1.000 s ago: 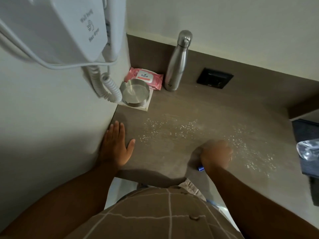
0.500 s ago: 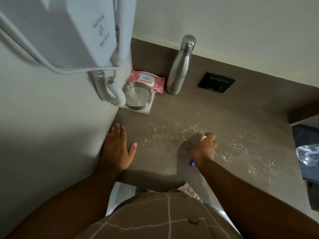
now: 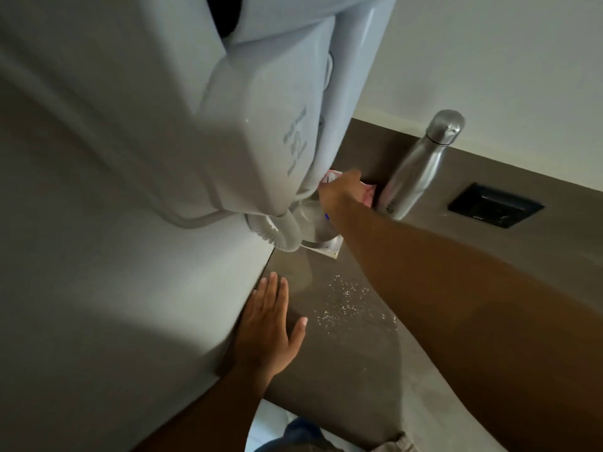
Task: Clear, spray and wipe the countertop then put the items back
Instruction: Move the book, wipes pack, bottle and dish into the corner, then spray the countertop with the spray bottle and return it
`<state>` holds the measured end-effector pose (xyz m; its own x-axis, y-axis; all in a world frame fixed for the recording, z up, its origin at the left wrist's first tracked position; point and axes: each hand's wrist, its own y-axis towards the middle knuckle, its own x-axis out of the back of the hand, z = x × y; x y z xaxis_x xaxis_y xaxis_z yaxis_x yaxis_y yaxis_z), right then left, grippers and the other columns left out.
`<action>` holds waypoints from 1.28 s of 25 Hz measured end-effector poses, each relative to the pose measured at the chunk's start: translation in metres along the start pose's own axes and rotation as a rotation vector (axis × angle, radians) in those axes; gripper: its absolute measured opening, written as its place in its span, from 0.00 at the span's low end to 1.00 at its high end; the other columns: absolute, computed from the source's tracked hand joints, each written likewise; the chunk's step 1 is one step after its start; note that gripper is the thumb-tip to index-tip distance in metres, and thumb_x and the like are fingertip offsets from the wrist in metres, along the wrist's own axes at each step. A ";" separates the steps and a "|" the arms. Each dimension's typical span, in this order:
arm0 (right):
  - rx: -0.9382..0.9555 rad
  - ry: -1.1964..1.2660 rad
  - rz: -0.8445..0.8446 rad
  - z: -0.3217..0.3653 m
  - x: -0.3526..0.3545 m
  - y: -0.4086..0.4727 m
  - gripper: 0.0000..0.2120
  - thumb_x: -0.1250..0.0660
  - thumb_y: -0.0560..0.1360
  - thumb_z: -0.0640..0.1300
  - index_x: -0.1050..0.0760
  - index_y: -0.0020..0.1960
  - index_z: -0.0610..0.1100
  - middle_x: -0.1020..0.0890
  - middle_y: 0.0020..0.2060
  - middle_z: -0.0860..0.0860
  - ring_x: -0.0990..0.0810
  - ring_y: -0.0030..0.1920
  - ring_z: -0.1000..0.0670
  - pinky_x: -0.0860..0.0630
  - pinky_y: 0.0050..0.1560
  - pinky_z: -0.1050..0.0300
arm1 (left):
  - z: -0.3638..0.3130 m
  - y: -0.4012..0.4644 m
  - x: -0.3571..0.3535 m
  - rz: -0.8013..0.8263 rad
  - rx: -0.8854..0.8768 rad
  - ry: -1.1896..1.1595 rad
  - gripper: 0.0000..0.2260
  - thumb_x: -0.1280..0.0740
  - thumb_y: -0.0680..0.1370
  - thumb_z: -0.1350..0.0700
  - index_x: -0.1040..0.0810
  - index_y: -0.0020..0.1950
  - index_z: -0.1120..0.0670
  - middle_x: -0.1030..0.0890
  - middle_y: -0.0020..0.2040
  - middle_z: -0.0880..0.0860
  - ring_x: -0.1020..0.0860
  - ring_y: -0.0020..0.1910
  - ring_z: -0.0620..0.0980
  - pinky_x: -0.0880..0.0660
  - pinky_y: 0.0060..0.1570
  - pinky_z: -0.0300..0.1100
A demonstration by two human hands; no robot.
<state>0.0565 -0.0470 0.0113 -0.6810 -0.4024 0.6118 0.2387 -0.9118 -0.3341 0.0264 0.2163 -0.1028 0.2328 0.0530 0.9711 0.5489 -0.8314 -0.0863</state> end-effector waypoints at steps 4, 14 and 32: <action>-0.030 0.035 -0.019 0.011 -0.007 0.012 0.20 0.44 0.80 0.46 0.36 0.70 0.42 0.26 0.63 0.47 0.26 0.57 0.50 0.34 0.51 0.64 | 0.002 0.000 -0.002 -0.004 0.003 -0.012 0.37 0.46 0.77 0.36 0.49 0.80 0.55 0.50 0.81 0.55 0.51 0.79 0.53 0.50 0.76 0.48; 0.130 0.116 -0.071 -0.104 0.077 -0.074 0.06 0.31 0.73 0.45 0.28 0.47 0.48 0.22 0.40 0.52 0.25 0.40 0.51 0.34 0.38 0.61 | -0.004 -0.003 0.011 0.050 -0.006 -0.003 0.36 0.45 0.77 0.38 0.44 0.79 0.58 0.44 0.79 0.59 0.45 0.78 0.58 0.45 0.76 0.52; -0.129 0.289 -0.807 -0.474 0.481 -0.136 0.24 0.29 0.74 0.49 0.31 0.67 0.45 0.25 0.60 0.51 0.25 0.60 0.49 0.28 0.63 0.50 | -0.502 0.087 -0.064 0.232 -0.687 0.024 0.40 0.47 0.72 0.27 0.51 0.79 0.44 0.50 0.81 0.56 0.52 0.79 0.57 0.55 0.76 0.56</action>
<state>-0.6321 -0.0781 0.0112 -0.7617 0.4158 0.4969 -0.4616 -0.8864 0.0341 -0.3434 -0.1374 -0.0609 0.2602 -0.1724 0.9500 -0.1430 -0.9800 -0.1387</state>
